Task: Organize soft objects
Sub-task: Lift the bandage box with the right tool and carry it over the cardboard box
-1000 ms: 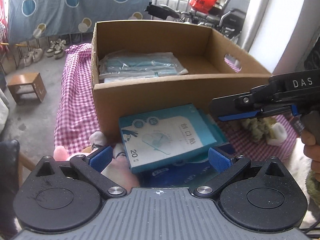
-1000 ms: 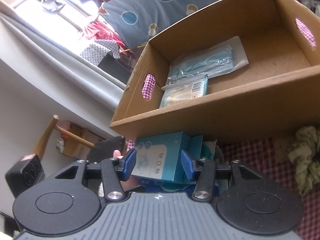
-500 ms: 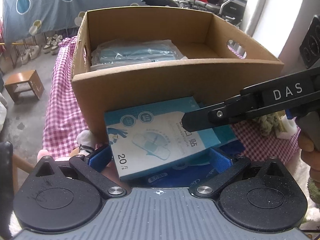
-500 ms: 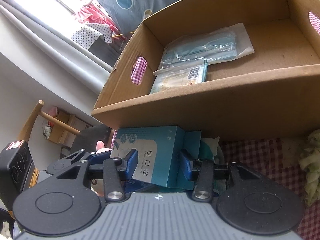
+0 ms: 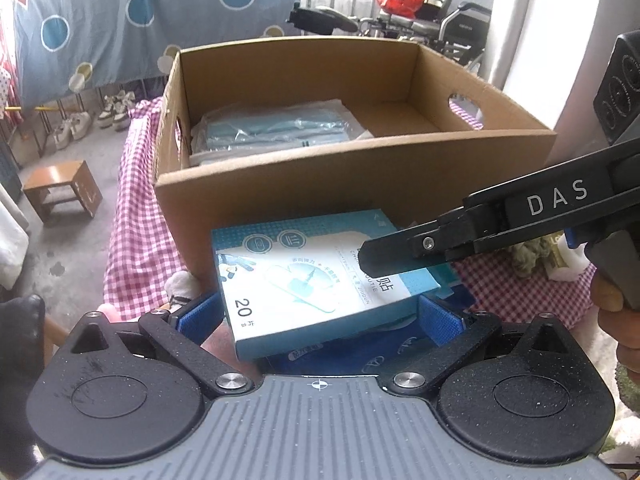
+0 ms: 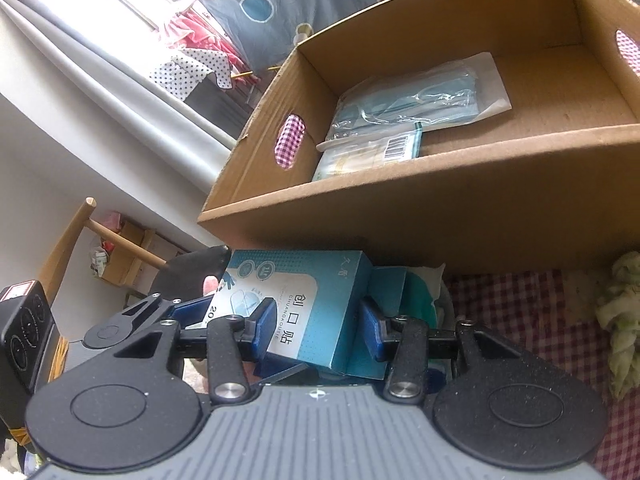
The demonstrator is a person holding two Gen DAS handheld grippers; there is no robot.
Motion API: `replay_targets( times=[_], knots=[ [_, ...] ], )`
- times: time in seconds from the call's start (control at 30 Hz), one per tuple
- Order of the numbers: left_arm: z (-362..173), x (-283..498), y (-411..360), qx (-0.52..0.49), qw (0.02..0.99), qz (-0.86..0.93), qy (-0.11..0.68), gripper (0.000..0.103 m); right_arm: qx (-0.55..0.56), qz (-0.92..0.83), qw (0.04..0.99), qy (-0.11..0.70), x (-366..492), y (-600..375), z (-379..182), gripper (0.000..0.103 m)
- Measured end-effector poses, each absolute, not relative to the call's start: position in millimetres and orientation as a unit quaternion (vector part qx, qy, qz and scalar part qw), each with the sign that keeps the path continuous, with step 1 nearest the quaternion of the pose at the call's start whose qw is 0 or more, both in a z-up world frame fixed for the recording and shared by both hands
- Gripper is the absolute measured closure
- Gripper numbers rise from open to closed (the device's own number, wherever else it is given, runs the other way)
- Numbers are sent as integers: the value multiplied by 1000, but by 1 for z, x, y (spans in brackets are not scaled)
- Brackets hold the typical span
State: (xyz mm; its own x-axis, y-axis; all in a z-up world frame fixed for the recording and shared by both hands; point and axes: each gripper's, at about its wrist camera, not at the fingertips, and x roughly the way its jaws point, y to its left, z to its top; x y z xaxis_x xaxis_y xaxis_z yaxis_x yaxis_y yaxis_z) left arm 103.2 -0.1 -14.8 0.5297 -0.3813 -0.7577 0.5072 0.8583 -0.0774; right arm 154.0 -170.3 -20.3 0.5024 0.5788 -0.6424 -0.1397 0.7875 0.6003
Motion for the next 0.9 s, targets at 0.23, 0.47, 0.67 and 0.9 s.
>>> replay_targets(
  times=[0.23, 0.47, 0.67, 0.9],
  knots=[
    [3, 88, -1, 83, 883, -254, 387, 0, 244, 226, 843, 424, 136, -174, 1, 55],
    [41, 72, -4, 95, 908, -248, 323, 1, 243, 252, 853, 388, 123, -177, 34, 55],
    [63, 74, -14, 107, 917, -254, 289, 1, 246, 261, 861, 360, 125, -193, 58, 55],
    [76, 95, -33, 97, 916, -277, 273, 1, 222, 246, 878, 344, 150, -219, 80, 55]
  ],
)
